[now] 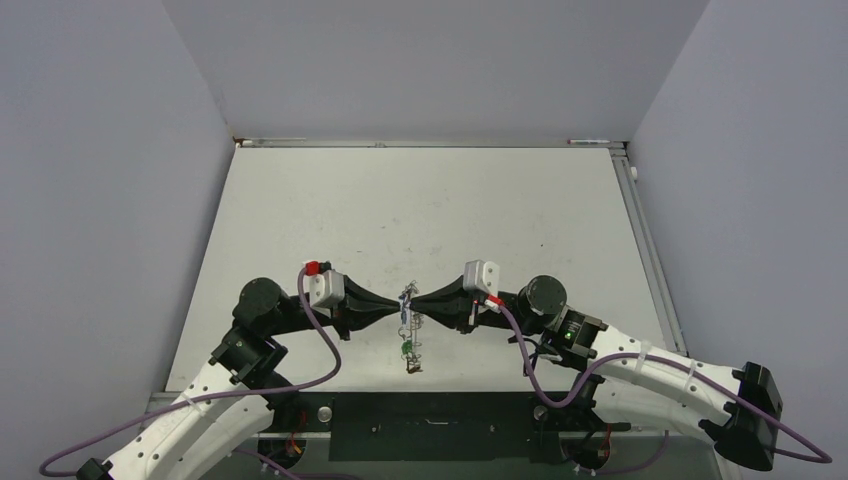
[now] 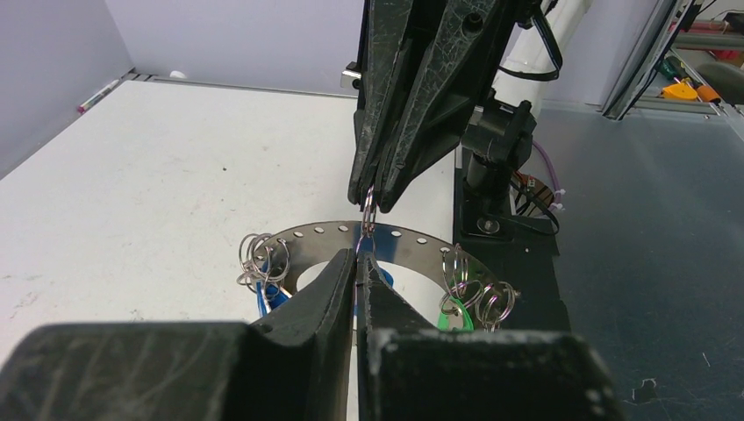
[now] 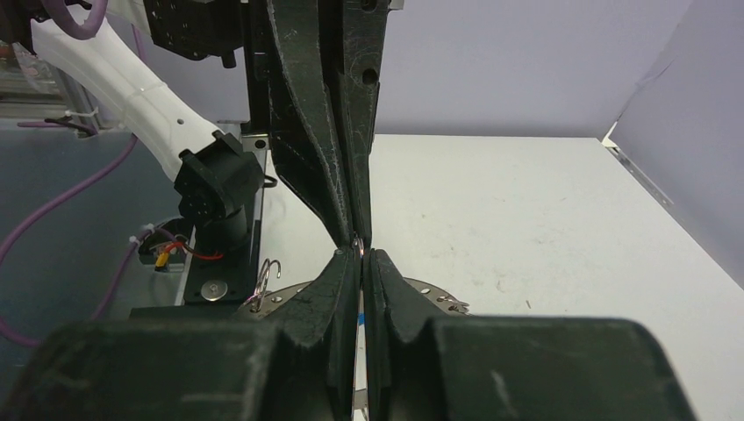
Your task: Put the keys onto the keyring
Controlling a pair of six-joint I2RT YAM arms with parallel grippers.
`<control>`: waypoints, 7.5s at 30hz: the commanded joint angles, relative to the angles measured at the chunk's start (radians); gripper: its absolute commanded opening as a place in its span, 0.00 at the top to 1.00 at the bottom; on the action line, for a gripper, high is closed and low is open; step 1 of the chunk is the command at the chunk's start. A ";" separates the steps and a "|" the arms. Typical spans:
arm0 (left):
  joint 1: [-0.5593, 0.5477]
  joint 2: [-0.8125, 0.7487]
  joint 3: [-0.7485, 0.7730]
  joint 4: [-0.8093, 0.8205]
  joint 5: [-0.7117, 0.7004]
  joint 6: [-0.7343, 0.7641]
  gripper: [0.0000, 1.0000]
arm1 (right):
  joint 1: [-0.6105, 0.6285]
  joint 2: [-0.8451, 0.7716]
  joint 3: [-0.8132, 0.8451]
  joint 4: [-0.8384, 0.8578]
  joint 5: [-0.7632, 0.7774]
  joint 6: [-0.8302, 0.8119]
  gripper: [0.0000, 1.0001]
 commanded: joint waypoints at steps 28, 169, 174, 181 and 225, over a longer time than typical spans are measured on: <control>0.009 -0.050 -0.022 0.117 -0.018 -0.033 0.69 | -0.013 0.067 0.023 0.257 -0.076 0.097 0.95; -0.136 0.025 0.049 -0.144 -0.128 0.145 1.00 | 0.003 0.299 0.448 -0.717 -0.200 -0.219 0.95; -0.134 -0.011 0.033 -0.118 -0.123 0.140 0.69 | 0.002 0.243 0.418 -0.660 -0.171 -0.211 0.95; -0.115 -0.040 0.035 -0.115 -0.130 0.147 0.36 | 0.001 0.186 0.391 -0.636 -0.101 -0.213 0.95; -0.076 0.015 0.005 0.014 -0.072 0.064 0.78 | -0.004 0.042 0.257 -0.374 -0.057 -0.160 0.95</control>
